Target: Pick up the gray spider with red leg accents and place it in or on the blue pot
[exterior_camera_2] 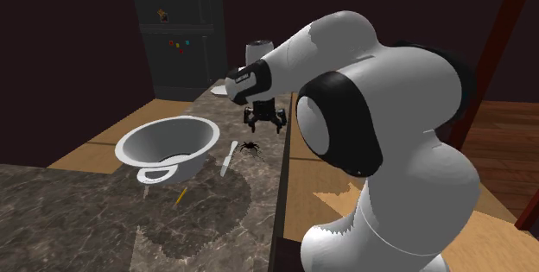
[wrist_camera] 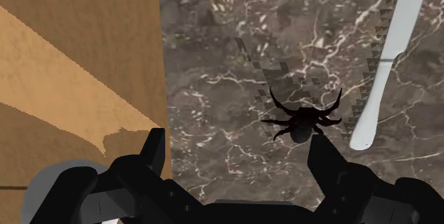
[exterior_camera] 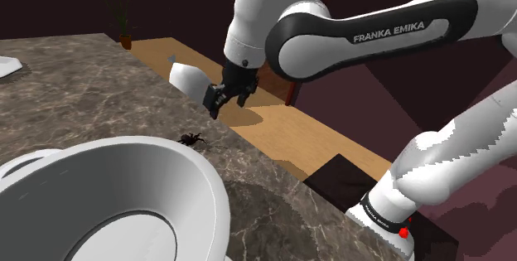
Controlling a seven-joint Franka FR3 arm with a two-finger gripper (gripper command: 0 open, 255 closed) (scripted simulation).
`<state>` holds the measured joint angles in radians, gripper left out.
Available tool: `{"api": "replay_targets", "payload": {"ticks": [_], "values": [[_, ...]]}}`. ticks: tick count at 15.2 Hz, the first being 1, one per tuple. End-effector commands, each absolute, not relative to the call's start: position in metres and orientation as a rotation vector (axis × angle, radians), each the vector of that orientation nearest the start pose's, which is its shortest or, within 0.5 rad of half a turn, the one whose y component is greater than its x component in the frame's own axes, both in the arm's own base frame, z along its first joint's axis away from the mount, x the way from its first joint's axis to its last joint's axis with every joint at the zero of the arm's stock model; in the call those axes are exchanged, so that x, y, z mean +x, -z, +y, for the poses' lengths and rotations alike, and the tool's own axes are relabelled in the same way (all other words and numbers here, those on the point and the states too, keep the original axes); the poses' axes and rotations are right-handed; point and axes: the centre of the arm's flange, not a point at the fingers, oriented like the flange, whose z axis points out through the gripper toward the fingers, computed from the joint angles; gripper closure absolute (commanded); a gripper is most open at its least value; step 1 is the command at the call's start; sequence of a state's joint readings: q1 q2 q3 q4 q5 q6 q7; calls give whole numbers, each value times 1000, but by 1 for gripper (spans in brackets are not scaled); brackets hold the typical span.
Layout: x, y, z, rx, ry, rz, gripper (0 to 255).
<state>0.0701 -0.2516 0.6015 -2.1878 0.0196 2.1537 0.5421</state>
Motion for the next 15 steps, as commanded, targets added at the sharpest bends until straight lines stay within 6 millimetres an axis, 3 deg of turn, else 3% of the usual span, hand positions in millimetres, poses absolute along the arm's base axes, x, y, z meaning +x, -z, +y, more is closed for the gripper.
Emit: {"api": "replay_targets", "payload": {"ticks": [1,6,15], "values": [[389,-480,350,-3121,344,-192,0],[400,-451,409,-3124,360,-217,0],[409,-412,409,-3124,359,-217,0]]}}
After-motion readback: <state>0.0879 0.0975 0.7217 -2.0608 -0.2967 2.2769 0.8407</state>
